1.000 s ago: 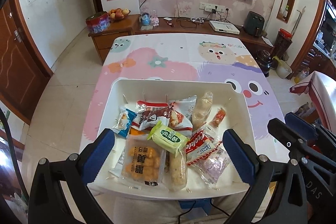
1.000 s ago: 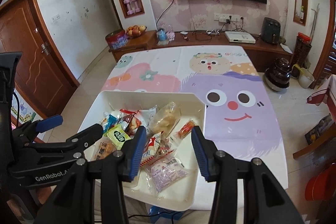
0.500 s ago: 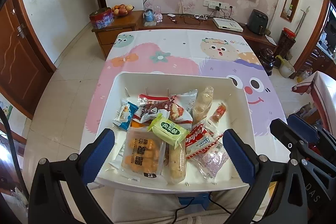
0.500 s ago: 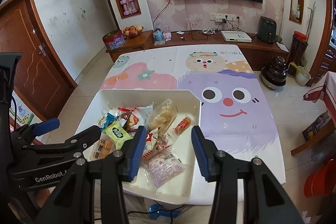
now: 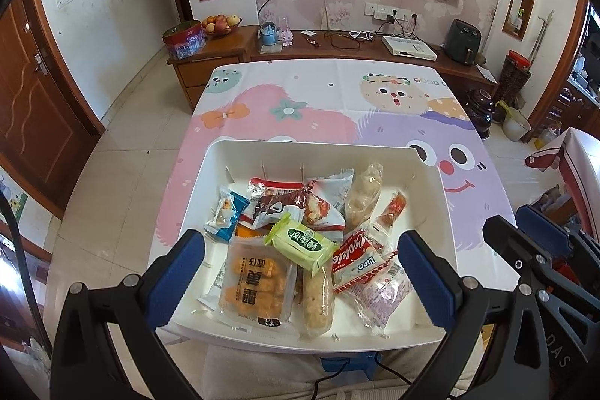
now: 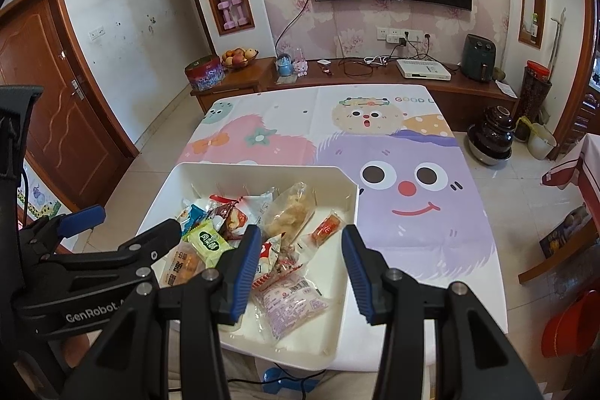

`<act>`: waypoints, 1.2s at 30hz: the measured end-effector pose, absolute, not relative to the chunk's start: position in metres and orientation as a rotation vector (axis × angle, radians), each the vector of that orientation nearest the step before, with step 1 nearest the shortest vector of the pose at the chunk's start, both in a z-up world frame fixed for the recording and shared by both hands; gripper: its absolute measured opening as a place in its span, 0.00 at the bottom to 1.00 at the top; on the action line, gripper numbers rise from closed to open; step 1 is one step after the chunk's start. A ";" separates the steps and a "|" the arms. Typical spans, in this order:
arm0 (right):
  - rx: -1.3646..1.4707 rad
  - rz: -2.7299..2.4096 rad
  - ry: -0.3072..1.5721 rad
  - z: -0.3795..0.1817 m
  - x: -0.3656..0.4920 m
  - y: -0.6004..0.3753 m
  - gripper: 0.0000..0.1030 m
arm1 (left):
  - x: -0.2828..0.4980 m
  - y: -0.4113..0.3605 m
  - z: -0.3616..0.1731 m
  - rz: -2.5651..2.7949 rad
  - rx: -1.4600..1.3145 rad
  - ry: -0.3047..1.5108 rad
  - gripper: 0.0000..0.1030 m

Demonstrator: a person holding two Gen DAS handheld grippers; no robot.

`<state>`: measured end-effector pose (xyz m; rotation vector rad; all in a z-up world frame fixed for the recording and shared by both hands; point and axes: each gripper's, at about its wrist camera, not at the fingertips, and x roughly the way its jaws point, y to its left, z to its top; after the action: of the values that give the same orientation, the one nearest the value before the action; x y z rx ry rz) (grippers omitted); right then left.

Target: Organize snacks

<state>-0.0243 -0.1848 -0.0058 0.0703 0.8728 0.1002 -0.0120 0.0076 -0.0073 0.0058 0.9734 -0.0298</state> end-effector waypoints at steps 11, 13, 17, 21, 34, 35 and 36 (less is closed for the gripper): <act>0.071 0.101 0.873 -0.006 -0.024 -0.186 0.44 | -0.011 0.007 -0.007 -0.030 0.006 0.974 0.99; 0.071 0.101 0.874 -0.006 -0.024 -0.186 0.44 | -0.011 0.007 -0.007 -0.030 0.006 0.975 0.99; 0.075 0.102 0.876 -0.006 -0.023 -0.186 0.44 | -0.008 0.006 -0.007 -0.031 0.007 0.978 0.99; 0.076 0.102 0.877 -0.006 -0.023 -0.186 0.44 | -0.007 0.005 -0.007 -0.031 0.008 0.982 0.99; 0.081 0.103 0.883 -0.007 -0.025 -0.185 0.44 | -0.003 0.002 -0.015 -0.031 0.010 0.992 0.99; 0.081 0.103 0.883 -0.007 -0.024 -0.187 0.44 | -0.004 0.002 -0.014 -0.031 0.009 0.992 0.99; 0.080 0.102 0.882 -0.007 -0.024 -0.187 0.44 | -0.003 0.002 -0.015 -0.031 0.010 0.993 0.99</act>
<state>-0.0240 -0.1872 -0.0067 0.0804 0.8824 0.1024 -0.0033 0.0021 -0.0145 0.0097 0.9927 -0.0310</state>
